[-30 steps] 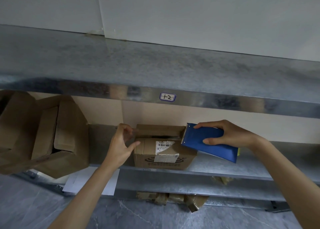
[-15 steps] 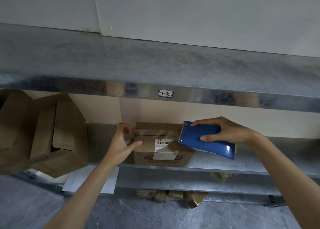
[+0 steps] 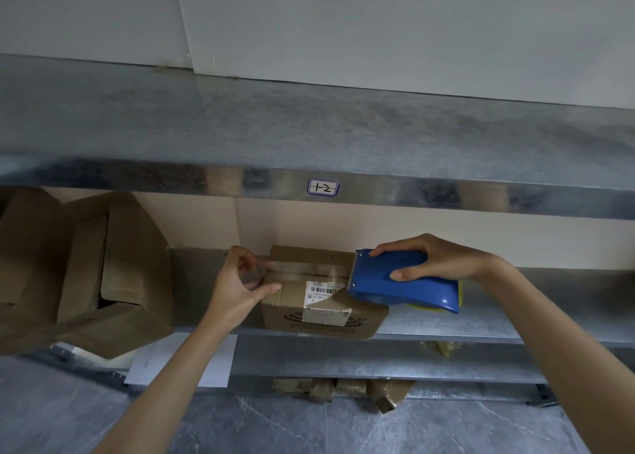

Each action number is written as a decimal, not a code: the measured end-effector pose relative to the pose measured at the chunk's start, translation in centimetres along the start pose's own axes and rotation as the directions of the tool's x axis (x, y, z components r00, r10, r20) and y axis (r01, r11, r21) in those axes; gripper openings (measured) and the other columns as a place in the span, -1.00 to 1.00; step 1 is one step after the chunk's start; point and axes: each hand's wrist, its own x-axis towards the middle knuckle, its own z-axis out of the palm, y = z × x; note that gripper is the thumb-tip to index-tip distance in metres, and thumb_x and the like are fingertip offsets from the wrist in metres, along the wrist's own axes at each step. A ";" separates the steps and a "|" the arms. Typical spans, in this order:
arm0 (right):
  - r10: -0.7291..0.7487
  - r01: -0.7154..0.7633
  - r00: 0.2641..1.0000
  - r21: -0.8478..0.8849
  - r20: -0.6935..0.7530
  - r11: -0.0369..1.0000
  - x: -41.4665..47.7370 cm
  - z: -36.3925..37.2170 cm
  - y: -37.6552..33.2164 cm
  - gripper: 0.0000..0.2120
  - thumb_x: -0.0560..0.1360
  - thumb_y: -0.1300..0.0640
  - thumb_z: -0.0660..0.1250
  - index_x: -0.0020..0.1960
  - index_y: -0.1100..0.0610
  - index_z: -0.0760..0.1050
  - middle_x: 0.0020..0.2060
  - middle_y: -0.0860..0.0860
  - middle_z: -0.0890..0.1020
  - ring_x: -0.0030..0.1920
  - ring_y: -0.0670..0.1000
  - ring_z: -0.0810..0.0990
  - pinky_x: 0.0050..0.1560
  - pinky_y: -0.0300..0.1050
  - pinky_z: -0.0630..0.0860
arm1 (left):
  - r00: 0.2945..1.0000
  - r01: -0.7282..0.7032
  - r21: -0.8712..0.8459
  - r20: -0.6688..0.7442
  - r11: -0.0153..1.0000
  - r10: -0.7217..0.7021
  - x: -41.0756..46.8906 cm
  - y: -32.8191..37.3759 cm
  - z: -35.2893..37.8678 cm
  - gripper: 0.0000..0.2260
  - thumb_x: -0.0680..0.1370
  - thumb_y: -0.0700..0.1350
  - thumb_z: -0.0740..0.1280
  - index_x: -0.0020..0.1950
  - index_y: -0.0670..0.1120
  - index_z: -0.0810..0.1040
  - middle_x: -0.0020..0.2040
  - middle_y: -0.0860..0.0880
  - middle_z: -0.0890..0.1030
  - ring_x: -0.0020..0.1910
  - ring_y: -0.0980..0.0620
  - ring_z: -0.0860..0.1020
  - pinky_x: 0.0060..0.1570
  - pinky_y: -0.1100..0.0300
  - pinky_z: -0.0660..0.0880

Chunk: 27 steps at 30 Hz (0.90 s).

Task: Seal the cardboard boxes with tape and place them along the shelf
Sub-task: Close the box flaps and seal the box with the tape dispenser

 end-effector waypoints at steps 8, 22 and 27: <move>0.010 -0.009 1.000 -0.026 0.029 1.000 0.8 -0.6 0.4 -0.59 0.41 -0.25 0.39 0.25 -0.38 0.47 0.22 -0.39 0.51 0.19 -0.23 0.53 0.27 -0.14 0.48 | 0.997 0.078 -0.028 -0.016 0.997 -0.078 0.1 -0.5 0.1 -0.46 0.25 -0.15 0.66 0.01 0.04 0.39 0.02 0.11 0.61 0.14 0.10 0.60 0.13 0.09 0.60; 0.013 -0.006 0.997 -0.091 0.078 0.996 1.8 -0.6 -0.1 -0.60 0.40 -0.27 0.39 0.23 -0.44 0.46 0.19 -0.50 0.47 0.18 -0.34 0.47 0.20 -0.30 0.43 | 0.959 0.284 -0.072 0.001 0.956 -0.285 0.7 -0.2 -0.4 -0.71 0.46 -0.06 0.51 0.04 -0.12 0.48 -0.02 -0.16 0.58 0.00 -0.08 0.58 -0.01 0.18 0.49; 0.015 -0.005 0.996 -0.120 0.084 0.993 1.9 -0.7 -0.4 -0.58 0.37 -0.31 0.38 0.22 -0.46 0.45 0.18 -0.53 0.45 0.19 -0.39 0.44 0.21 -0.32 0.40 | 0.945 0.325 -0.152 0.022 0.934 -0.325 1.1 -0.1 -0.6 -0.79 0.55 -0.11 0.40 0.08 -0.20 0.51 0.03 -0.24 0.60 0.07 -0.17 0.59 0.09 0.08 0.53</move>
